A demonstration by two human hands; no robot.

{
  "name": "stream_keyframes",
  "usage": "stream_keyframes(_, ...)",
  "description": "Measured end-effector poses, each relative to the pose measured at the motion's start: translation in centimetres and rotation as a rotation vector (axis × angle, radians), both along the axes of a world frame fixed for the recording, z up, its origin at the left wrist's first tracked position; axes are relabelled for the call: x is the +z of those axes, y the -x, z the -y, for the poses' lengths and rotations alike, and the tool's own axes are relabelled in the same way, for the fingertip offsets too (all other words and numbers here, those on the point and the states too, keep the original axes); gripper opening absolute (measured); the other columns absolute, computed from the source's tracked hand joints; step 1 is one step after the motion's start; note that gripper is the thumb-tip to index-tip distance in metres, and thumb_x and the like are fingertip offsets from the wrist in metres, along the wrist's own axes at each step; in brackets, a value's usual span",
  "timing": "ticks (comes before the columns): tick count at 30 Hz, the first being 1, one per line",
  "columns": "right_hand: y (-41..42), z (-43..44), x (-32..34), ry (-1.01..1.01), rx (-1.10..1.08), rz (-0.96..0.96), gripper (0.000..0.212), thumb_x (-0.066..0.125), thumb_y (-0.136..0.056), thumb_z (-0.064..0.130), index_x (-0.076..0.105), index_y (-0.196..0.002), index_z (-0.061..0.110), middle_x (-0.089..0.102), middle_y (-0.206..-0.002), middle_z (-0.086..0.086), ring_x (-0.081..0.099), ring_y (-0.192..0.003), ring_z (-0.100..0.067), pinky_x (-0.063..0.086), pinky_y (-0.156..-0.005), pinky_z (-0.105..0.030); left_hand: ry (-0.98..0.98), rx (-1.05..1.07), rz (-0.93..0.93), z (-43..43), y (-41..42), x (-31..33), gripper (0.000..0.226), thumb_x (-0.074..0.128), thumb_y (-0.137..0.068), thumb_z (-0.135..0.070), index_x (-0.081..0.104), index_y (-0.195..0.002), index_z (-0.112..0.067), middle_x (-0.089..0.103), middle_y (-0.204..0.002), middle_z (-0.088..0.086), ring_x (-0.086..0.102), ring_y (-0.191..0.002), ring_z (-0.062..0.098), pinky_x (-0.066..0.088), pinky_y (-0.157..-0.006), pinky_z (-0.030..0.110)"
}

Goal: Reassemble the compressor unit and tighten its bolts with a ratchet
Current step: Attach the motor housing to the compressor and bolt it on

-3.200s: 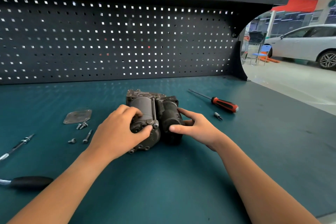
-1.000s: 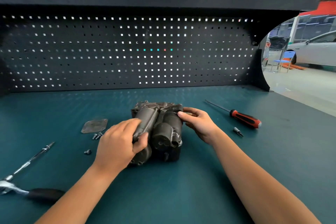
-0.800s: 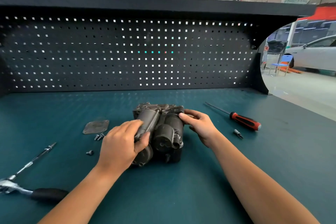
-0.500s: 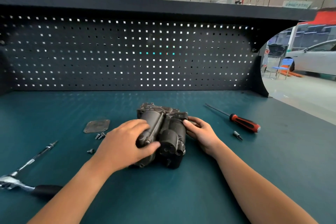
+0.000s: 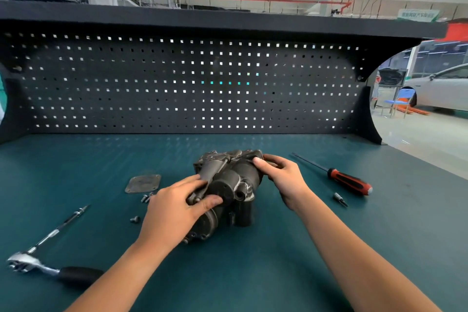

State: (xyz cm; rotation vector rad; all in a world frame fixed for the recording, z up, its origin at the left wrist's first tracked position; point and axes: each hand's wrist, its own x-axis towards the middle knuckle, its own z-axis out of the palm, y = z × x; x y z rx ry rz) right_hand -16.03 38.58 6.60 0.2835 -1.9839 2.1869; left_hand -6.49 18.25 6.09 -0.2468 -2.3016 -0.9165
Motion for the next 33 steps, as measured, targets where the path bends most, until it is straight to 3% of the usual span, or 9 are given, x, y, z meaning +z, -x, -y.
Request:
stream_keyframes(2, -0.4, 0.1, 1.9, -0.041, -0.046, -0.040, 0.021, 0.077, -0.074, 0.020, 0.065, -0.091, 0.016, 0.068, -0.091, -0.001, 0.064, -0.082, -0.004, 0.046, -0.068, -0.009, -0.117, -0.016, -0.029, -0.4, -0.1, -0.3, 0.062, 0.057, -0.058, -0.060, 0.073, -0.101, -0.018, 0.070, -0.103, -0.012, 0.057, -0.093, -0.008, 0.041, -0.082, 0.011)
stream_keyframes(5, -0.7, 0.1, 4.9, -0.146, -0.113, -0.130, 0.019, 0.081, -0.068, 0.024, 0.065, -0.077, 0.023, 0.067, -0.082, 0.007, 0.061, -0.076, -0.003, 0.048, -0.061, -0.007, -0.281, -0.096, 0.009, -1.2, -0.4, -1.0, 0.045, 0.067, -0.068, -0.062, 0.072, -0.094, -0.026, 0.063, -0.072, -0.037, 0.056, -0.077, -0.021, 0.039, -0.066, 0.000)
stream_keyframes(8, -0.2, 0.7, 6.2, -0.312, -0.196, -0.182, 0.029, 0.083, -0.065, 0.030, 0.067, -0.088, 0.021, 0.062, -0.079, 0.013, 0.059, -0.077, -0.003, 0.047, -0.069, -0.016, -0.347, -0.211, 0.129, -2.7, -0.8, -1.6, 0.037, 0.057, -0.070, -0.069, 0.056, -0.097, -0.044, 0.063, -0.083, -0.038, 0.056, -0.086, -0.021, 0.039, -0.070, 0.000)
stream_keyframes(10, 0.0, 1.0, 6.4, -0.372, -0.206, -0.186, 0.027, 0.083, -0.066, 0.030, 0.068, -0.086, 0.020, 0.061, -0.075, 0.013, 0.058, -0.071, -0.001, 0.045, -0.061, -0.012, -0.387, -0.262, 0.183, -3.3, -1.0, -1.7, 0.040, 0.049, -0.067, -0.066, 0.050, -0.102, -0.046, 0.063, -0.089, -0.038, 0.053, -0.095, -0.019, 0.038, -0.071, 0.000)
stream_keyframes(14, -0.2, 0.4, 5.1, -0.171, -0.140, -0.158, 0.029, 0.081, -0.068, 0.029, 0.067, -0.092, 0.022, 0.065, -0.081, 0.012, 0.061, -0.067, 0.004, 0.046, -0.055, -0.008, -0.279, -0.334, 0.188, -3.2, -1.3, -1.3, 0.045, 0.046, -0.069, -0.060, 0.037, -0.113, -0.055, 0.051, -0.093, -0.053, 0.050, -0.093, -0.026, 0.036, -0.072, -0.002)
stream_keyframes(21, -1.1, 0.0, 2.9, -0.011, -0.092, -0.157, 0.034, 0.073, -0.077, 0.031, 0.059, -0.108, 0.032, 0.063, -0.106, 0.016, 0.061, -0.097, 0.001, 0.049, -0.083, -0.019, -0.280, -0.351, 0.181, -3.2, -1.6, -1.0, 0.044, 0.046, -0.069, -0.057, 0.036, -0.112, -0.056, 0.052, -0.088, -0.052, 0.048, -0.089, -0.029, 0.035, -0.071, -0.005)
stream_keyframes(26, -1.6, 0.8, 1.8, 0.070, -0.100, -0.144, 0.032, 0.063, -0.085, 0.034, 0.057, -0.117, 0.034, 0.060, -0.117, 0.012, 0.060, -0.103, -0.003, 0.051, -0.085, -0.022, -0.289, -0.374, 0.209, -3.3, -1.8, -0.8, 0.042, 0.044, -0.071, -0.054, 0.034, -0.112, -0.057, 0.052, -0.088, -0.054, 0.049, -0.090, -0.029, 0.035, -0.069, -0.005)
stream_keyframes(29, -1.5, 1.4, 1.9, 0.144, -0.111, -0.114, 0.025, 0.061, -0.087, 0.031, 0.060, -0.112, 0.033, 0.062, -0.118, 0.008, 0.061, -0.106, -0.012, 0.050, -0.092, -0.031, -0.260, -0.363, 0.232, -3.5, -1.8, -0.8, 0.041, 0.040, -0.072, -0.056, 0.029, -0.111, -0.062, 0.055, -0.094, -0.044, 0.043, -0.092, -0.033, 0.033, -0.073, -0.005)
stream_keyframes(33, -1.4, 0.9, 2.1, 0.176, -0.108, -0.112, 0.014, 0.066, -0.084, 0.028, 0.066, -0.095, 0.038, 0.068, -0.105, 0.009, 0.066, -0.094, -0.011, 0.054, -0.082, -0.029, -0.223, -0.362, 0.281, -3.6, -1.8, -0.8, 0.033, 0.035, -0.076, -0.059, 0.027, -0.107, -0.067, 0.047, -0.104, -0.042, 0.040, -0.093, -0.033, 0.033, -0.077, -0.005)
